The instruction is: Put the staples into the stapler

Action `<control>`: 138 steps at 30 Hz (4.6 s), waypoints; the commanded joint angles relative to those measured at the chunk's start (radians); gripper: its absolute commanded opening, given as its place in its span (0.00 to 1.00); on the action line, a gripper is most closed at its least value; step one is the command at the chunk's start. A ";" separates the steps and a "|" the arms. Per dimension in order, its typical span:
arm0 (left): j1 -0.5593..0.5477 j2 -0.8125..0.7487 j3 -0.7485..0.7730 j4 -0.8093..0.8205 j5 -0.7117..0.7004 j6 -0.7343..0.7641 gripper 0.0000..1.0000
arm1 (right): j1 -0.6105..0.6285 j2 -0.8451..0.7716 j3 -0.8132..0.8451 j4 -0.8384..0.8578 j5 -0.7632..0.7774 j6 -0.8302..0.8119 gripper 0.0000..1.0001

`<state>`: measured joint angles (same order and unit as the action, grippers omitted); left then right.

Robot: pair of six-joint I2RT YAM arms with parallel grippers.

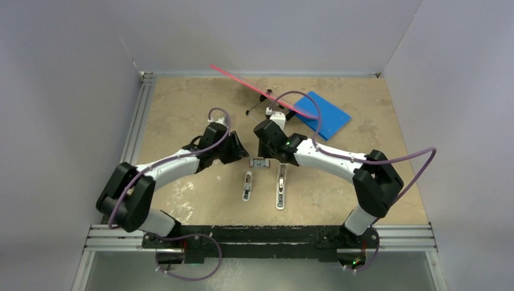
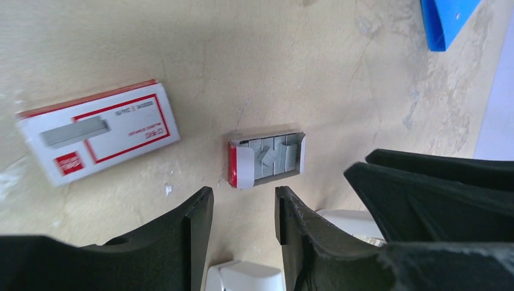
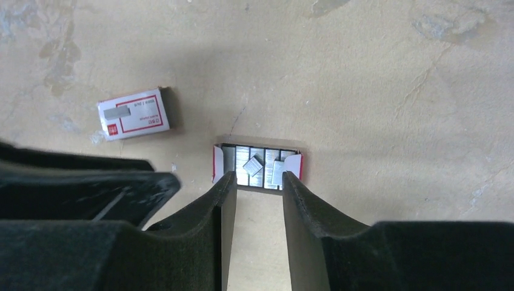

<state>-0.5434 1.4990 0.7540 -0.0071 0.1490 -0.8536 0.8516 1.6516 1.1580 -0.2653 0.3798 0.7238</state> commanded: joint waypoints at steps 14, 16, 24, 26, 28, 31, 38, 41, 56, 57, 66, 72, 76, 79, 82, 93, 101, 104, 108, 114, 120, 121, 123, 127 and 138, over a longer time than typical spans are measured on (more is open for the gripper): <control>0.008 -0.478 0.180 -0.595 -0.303 0.152 0.46 | 0.094 0.073 0.081 -0.108 0.201 0.544 0.36; 0.008 -0.503 0.198 -0.633 -0.316 0.175 0.46 | 0.097 0.102 0.097 -0.134 0.185 0.577 0.37; 0.008 -0.560 0.132 -0.604 -0.319 0.233 0.48 | 0.124 0.204 0.178 -0.274 0.232 0.697 0.37; 0.008 -0.562 0.130 -0.599 -0.304 0.236 0.48 | 0.129 0.225 0.193 -0.285 0.233 0.707 0.36; 0.007 -0.564 0.128 -0.600 -0.302 0.239 0.48 | 0.137 0.246 0.217 -0.308 0.237 0.722 0.34; 0.008 -0.565 0.128 -0.606 -0.311 0.249 0.48 | 0.155 0.266 0.250 -0.369 0.257 0.757 0.24; 0.007 -0.559 0.125 -0.620 -0.321 0.246 0.49 | 0.162 0.285 0.285 -0.454 0.324 0.792 0.26; 0.008 -0.560 0.125 -0.617 -0.322 0.245 0.49 | 0.164 0.290 0.295 -0.484 0.341 0.805 0.27; 0.009 -0.559 0.119 -0.619 -0.322 0.244 0.49 | 0.175 0.339 0.328 -0.484 0.348 0.806 0.27; 0.009 -0.559 0.119 -0.619 -0.322 0.244 0.49 | 0.175 0.339 0.326 -0.484 0.347 0.807 0.28; 0.009 -0.557 0.117 -0.617 -0.325 0.244 0.49 | 0.174 0.364 0.340 -0.472 0.352 0.794 0.33; 0.008 -0.558 0.116 -0.619 -0.325 0.243 0.49 | 0.176 0.315 0.368 -0.526 0.420 0.809 0.32; 0.009 -0.557 0.116 -0.617 -0.325 0.241 0.49 | 0.179 0.255 0.385 -0.584 0.456 0.824 0.32; 0.010 -0.554 0.117 -0.617 -0.327 0.241 0.49 | 0.185 0.223 0.399 -0.599 0.465 0.805 0.31; 0.009 -0.553 0.116 -0.618 -0.328 0.241 0.49 | 0.198 0.198 0.389 -0.560 0.424 0.766 0.29; 0.009 -0.556 0.115 -0.622 -0.333 0.237 0.49 | 0.222 0.148 0.258 -0.406 0.269 0.720 0.15; 0.009 -0.559 0.112 -0.622 -0.326 0.236 0.49 | 0.219 0.269 0.286 -0.476 0.344 0.763 0.24; 0.009 -0.556 0.111 -0.620 -0.319 0.235 0.49 | 0.211 0.280 0.288 -0.470 0.364 0.757 0.30; 0.009 -0.551 0.111 -0.617 -0.316 0.236 0.49 | 0.188 0.283 0.301 -0.444 0.380 0.725 0.33; 0.009 -0.544 0.112 -0.616 -0.315 0.237 0.49 | 0.166 0.313 0.308 -0.428 0.381 0.701 0.33; 0.009 -0.540 0.111 -0.615 -0.313 0.236 0.49 | 0.157 0.339 0.311 -0.405 0.383 0.696 0.32; 0.009 -0.540 0.111 -0.615 -0.313 0.236 0.49 | 0.156 0.342 0.315 -0.400 0.383 0.692 0.32; 0.010 -0.540 0.111 -0.616 -0.313 0.237 0.49 | 0.156 0.348 0.325 -0.393 0.383 0.684 0.31; 0.008 -0.540 0.111 -0.617 -0.313 0.238 0.49 | 0.156 0.362 0.333 -0.393 0.380 0.683 0.32; 0.009 -0.540 0.110 -0.617 -0.313 0.237 0.49 | 0.154 0.395 0.335 -0.420 0.379 0.707 0.31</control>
<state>-0.5404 0.9630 0.8680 -0.6464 -0.1642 -0.6312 1.0084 2.0289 1.4574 -0.6514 0.7166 1.4136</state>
